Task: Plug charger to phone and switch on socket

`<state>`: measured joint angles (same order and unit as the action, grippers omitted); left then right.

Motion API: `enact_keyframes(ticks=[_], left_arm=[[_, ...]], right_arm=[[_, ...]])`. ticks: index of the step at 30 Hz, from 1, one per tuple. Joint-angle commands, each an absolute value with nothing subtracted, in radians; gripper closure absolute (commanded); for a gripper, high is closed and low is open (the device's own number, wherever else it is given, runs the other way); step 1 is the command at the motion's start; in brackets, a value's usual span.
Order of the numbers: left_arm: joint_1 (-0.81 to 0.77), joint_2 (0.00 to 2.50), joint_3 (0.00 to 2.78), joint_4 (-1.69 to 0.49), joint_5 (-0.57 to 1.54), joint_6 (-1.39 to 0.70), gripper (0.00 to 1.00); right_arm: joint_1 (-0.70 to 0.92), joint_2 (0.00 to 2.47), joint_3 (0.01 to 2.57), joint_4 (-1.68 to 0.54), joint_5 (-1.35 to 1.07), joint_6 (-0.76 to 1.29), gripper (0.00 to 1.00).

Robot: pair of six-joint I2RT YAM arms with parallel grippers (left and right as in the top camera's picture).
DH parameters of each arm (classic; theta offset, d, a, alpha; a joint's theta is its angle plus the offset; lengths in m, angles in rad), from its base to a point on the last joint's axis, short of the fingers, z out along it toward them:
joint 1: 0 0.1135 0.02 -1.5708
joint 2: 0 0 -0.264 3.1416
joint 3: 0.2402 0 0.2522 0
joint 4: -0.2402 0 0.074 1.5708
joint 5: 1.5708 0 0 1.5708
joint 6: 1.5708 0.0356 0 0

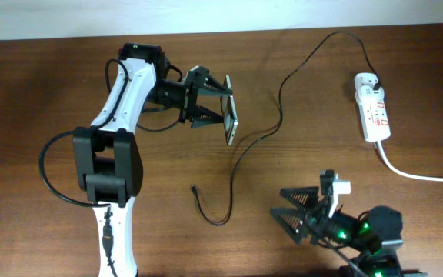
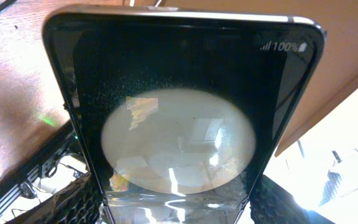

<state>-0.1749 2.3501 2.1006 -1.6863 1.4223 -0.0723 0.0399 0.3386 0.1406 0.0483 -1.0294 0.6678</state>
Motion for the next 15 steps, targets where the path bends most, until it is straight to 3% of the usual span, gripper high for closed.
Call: enact_keyframes(ticks=[1,4,8,12,15], left_arm=[[-0.177,2.354,2.127,-1.688,1.467,-0.081,0.62],[-0.177,2.354,2.127,-1.687,1.467,-0.081,0.60],[-0.177,2.354,2.127,-1.684,1.467,-0.081,0.60],[-0.177,2.354,2.127,-1.684,1.467,-0.081,0.60],[-0.177,2.354,2.127,-1.684,1.466,-0.081,0.59]], right_arm=[[0.039,0.490,0.313,-0.094,-0.887,0.495,0.01],[0.067,0.695,0.639,-0.545,-0.609,0.208,0.01],[0.271,0.779,0.985,-0.843,-0.236,0.184,0.01],[0.584,0.809,1.027,-0.809,0.118,0.271,0.01],[0.753,0.942,1.027,-0.653,0.306,0.335,0.02]])
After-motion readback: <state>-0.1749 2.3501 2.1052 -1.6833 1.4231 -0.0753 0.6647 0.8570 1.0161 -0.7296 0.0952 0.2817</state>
